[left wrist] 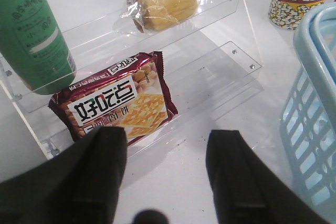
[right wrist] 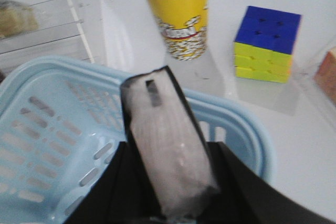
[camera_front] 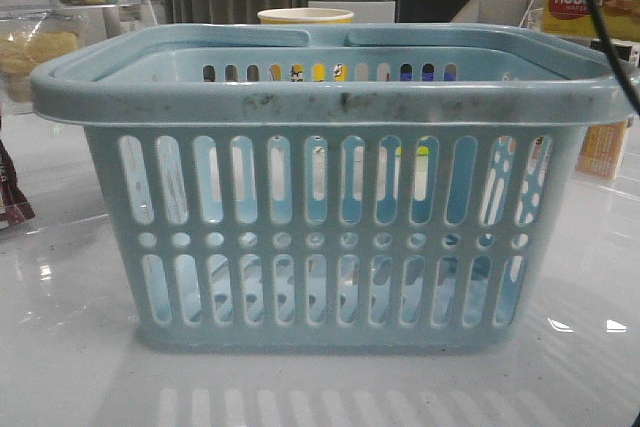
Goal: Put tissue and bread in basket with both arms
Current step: 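Lower the tissue pack into the basket and open the right gripper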
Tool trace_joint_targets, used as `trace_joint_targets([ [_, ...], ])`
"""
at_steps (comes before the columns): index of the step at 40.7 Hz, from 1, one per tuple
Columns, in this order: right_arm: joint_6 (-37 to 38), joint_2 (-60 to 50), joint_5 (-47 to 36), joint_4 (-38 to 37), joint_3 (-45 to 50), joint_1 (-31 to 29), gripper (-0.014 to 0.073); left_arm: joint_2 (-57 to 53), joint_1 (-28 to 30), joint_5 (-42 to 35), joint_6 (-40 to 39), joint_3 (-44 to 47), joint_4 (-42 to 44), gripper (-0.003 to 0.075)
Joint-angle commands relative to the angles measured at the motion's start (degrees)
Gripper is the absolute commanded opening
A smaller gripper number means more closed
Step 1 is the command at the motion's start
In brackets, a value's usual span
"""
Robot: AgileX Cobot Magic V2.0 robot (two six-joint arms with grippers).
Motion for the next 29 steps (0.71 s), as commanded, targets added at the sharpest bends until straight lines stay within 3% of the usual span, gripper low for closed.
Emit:
trace_joint_targets([
  [1, -1.2, 0.4, -4.8, 0.4, -2.0, 3.0, 0.0157, -0.1, -0.4, -4.1, -0.5, -1.6, -0.4, 0.0401],
  [5, -3.4, 3.0, -4.8, 0.4, -2.0, 5.3, 0.0225, -0.1, -0.4, -4.1, -0.5, -1.6, -0.4, 0.0401],
  [11, -4.7, 6.2, -5.8, 0.4, -2.0, 6.1, 0.0504, -0.1, -0.4, -4.1, -0.5, -1.6, -0.4, 0.0401],
  [14, -4.7, 6.6, -5.9, 0.1, -2.0, 6.1, 0.0581, -0.1, -0.4, -4.1, -0.5, -1.6, -0.4, 0.0401],
  [22, -4.7, 3.2, -4.7, 0.0, -2.0, 6.1, 0.0559, -0.1, -0.4, -4.5, -0.5, -1.2, -0.4, 0.0401],
  [29, -9.3, -4.5, -1.4, -0.1, 0.3, 6.1, 0.0478, -0.1, -0.4, -5.7, -0.5, -0.2, -0.4, 0.0401],
])
